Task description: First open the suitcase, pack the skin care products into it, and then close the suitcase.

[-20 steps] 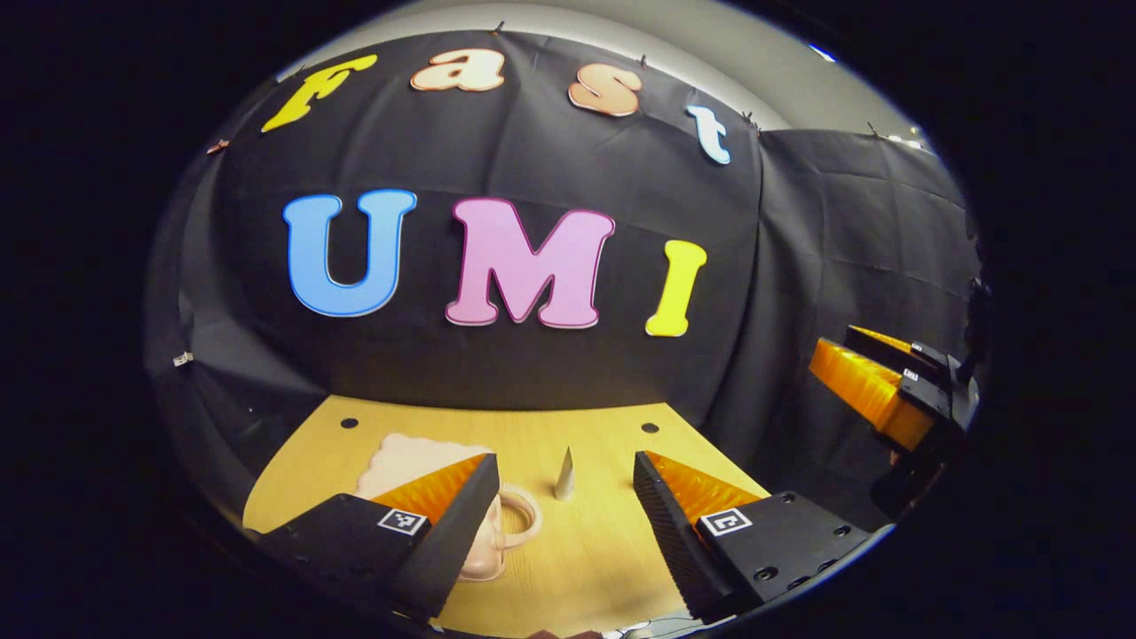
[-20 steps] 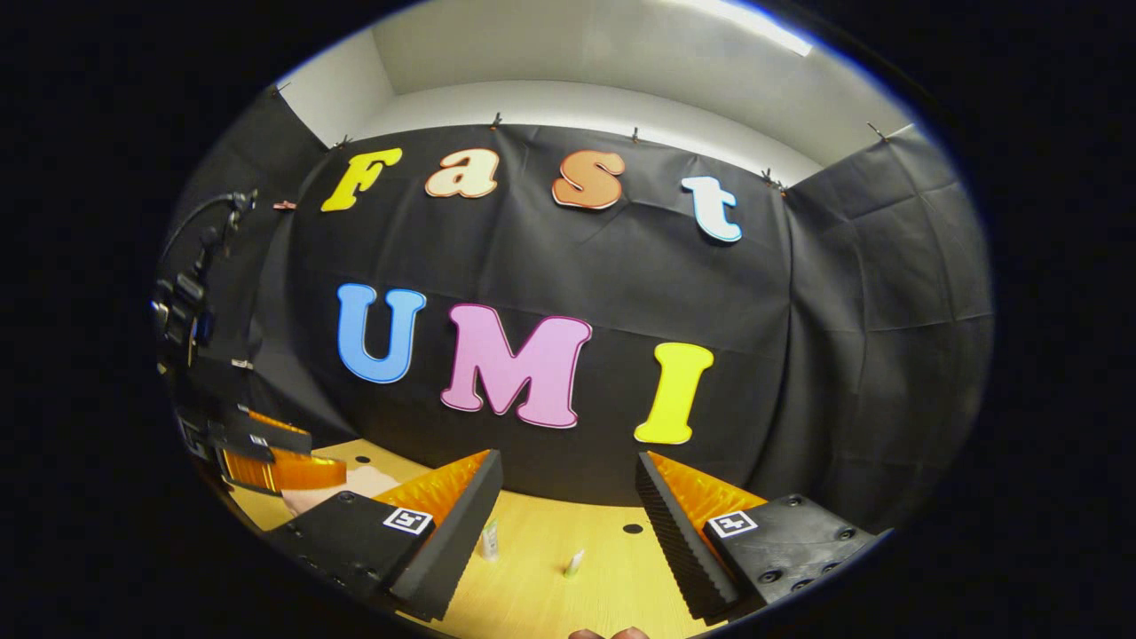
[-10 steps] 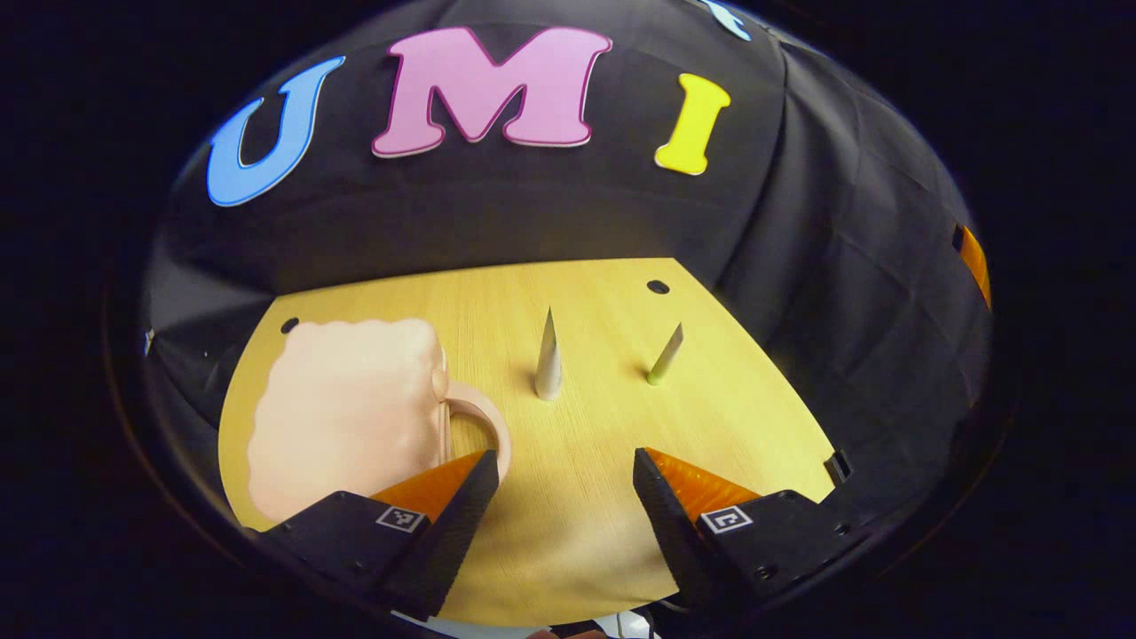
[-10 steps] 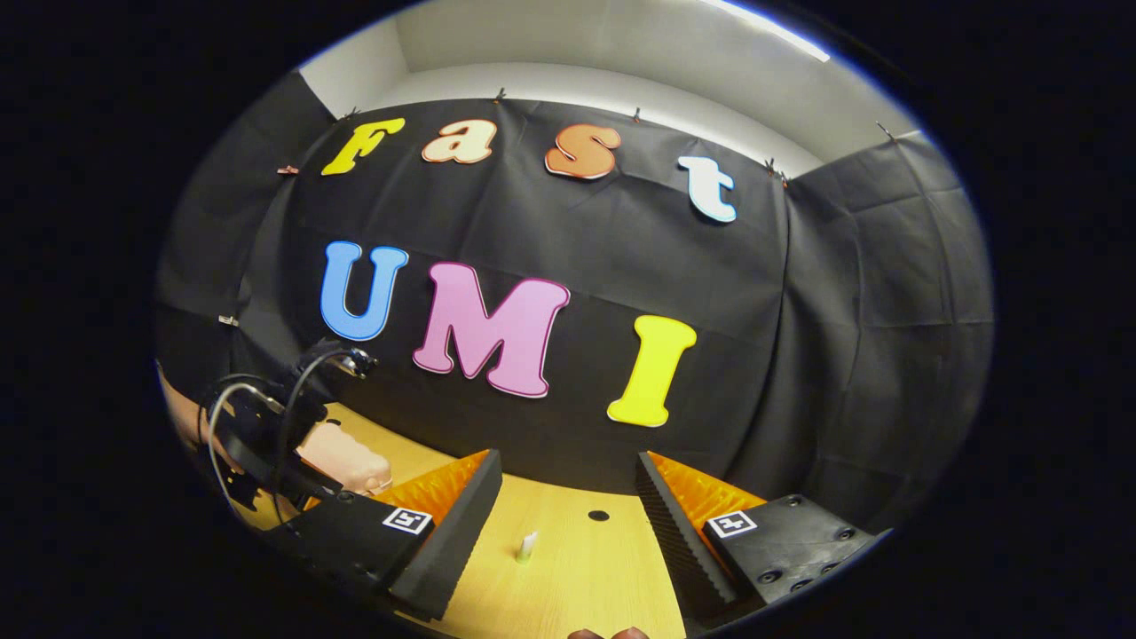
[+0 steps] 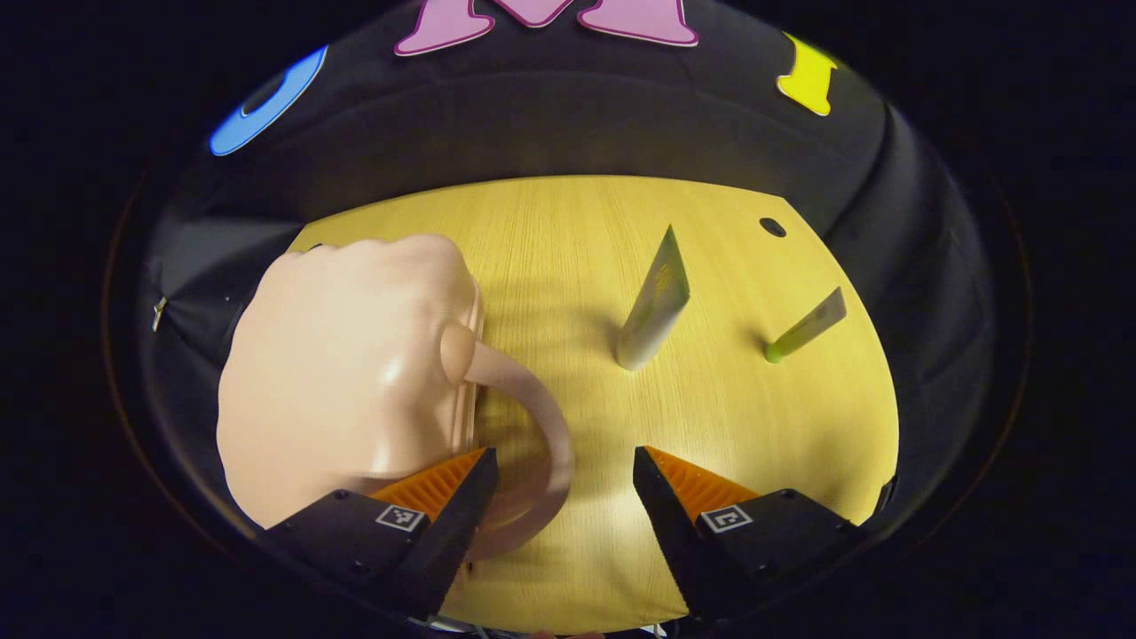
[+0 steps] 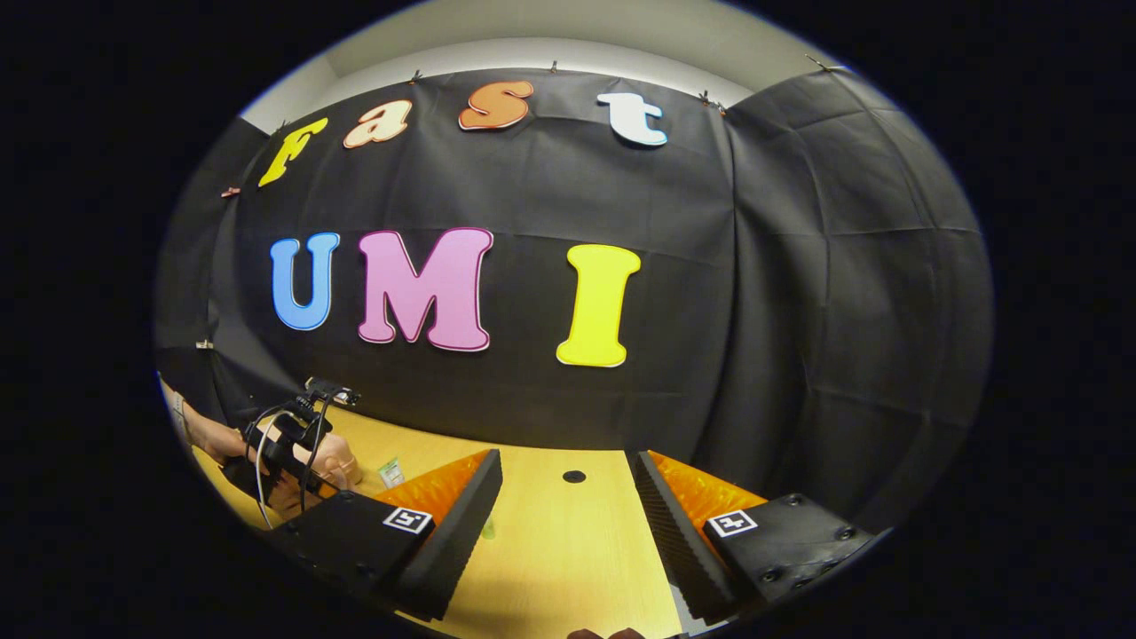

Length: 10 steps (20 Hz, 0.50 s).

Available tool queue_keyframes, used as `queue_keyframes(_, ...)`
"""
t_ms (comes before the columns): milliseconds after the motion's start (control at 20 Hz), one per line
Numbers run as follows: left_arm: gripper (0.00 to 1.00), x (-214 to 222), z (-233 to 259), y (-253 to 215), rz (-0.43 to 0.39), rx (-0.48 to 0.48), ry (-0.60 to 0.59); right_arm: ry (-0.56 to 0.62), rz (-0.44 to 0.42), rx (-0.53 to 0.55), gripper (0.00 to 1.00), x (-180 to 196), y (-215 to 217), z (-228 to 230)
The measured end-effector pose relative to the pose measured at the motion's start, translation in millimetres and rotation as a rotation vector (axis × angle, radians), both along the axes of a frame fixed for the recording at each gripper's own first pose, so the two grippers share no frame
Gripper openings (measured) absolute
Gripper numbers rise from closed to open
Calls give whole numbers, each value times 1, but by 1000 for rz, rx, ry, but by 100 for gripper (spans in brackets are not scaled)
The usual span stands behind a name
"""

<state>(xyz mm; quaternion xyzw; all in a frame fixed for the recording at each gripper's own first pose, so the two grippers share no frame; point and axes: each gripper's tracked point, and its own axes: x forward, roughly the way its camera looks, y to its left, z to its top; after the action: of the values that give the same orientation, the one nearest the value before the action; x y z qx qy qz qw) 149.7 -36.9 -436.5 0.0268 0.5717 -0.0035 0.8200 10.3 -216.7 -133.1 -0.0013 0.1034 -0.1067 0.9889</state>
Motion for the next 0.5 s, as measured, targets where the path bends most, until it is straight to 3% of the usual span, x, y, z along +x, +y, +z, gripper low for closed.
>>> queue_keyframes(200,94,11,-10,1,0,54,9,34,11,12,96,1,-10,-18)
queue_keyframes(350,90,2,-31,-6,-4,11,89,57,28,18,96,4,-7,-23)
queue_keyframes(400,79,-2,-37,-5,-8,0,119,57,34,13,96,4,-5,-22)
queue_keyframes(500,41,3,-35,4,-33,9,86,52,43,-1,96,6,0,-20)
